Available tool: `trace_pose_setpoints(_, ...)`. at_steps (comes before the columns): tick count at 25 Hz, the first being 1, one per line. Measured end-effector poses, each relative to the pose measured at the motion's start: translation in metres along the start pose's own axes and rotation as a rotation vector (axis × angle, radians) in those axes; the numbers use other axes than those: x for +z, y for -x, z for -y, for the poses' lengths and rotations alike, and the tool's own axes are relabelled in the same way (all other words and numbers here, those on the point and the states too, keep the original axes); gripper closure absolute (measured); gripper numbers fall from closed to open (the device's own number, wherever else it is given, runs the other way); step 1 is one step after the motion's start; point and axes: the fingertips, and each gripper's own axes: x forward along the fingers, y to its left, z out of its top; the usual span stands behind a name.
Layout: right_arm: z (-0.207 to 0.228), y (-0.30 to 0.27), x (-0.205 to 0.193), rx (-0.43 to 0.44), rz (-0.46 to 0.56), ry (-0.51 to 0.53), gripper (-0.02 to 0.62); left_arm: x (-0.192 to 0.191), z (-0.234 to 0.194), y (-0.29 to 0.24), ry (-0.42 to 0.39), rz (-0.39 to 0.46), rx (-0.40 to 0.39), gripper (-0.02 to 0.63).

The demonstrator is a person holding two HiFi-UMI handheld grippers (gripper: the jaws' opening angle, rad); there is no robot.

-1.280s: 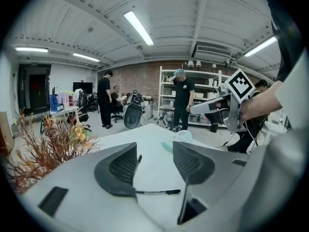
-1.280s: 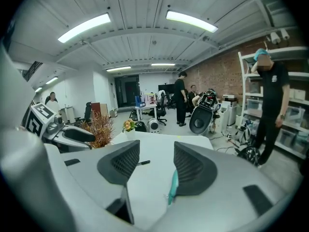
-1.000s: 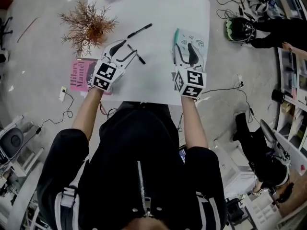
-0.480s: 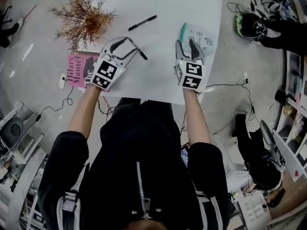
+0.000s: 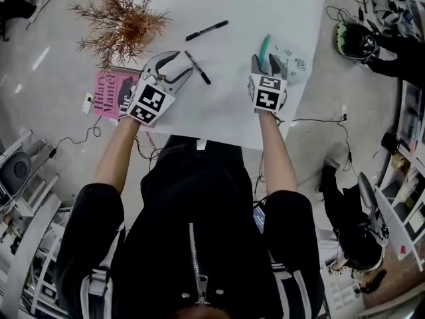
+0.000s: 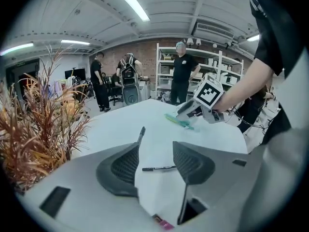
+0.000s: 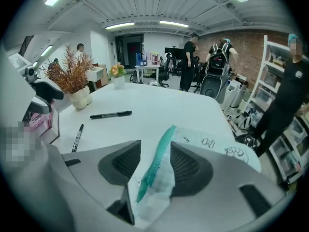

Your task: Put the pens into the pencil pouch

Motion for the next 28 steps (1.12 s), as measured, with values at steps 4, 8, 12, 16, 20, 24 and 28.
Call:
trace_pose_setpoints(4, 0.002, -0.012, -0.012, -0.014, -0.064, 0.000, 0.408, -0.004, -0.003, -0.002, 0.003, -0.011, -0.002, 0.370)
trace_pose_setpoints(8, 0.006, -0.017, -0.018, -0.028, -0.088, -0.028, 0.459, -0.011, -0.002, -0.005, -0.011, -0.026, -0.013, 0.370)
trace_pose_setpoints(12, 0.009, -0.017, -0.019, -0.028, -0.091, -0.080, 0.529, -0.016, 0.002, -0.010, -0.055, -0.056, -0.035, 0.370)
trace_pose_setpoints(16, 0.008, -0.014, -0.021, -0.009, -0.079, -0.130, 0.541, -0.022, 0.007, -0.015, -0.093, -0.086, -0.064, 0.370)
trace_pose_setpoints(20, 0.009, -0.007, -0.020, 0.010, -0.064, -0.157, 0.545, -0.031, 0.012, -0.022, -0.144, -0.139, -0.084, 0.370)
trace_pose_setpoints(24, 0.010, -0.002, -0.018, 0.029, -0.049, -0.172, 0.545, -0.049, 0.013, -0.032, -0.279, -0.239, -0.082, 0.370)
trace_pose_setpoints(28, 0.011, 0.000, -0.017, 0.045, -0.040, -0.179, 0.546, -0.060, 0.018, -0.045, -0.418, -0.314, -0.120, 0.370)
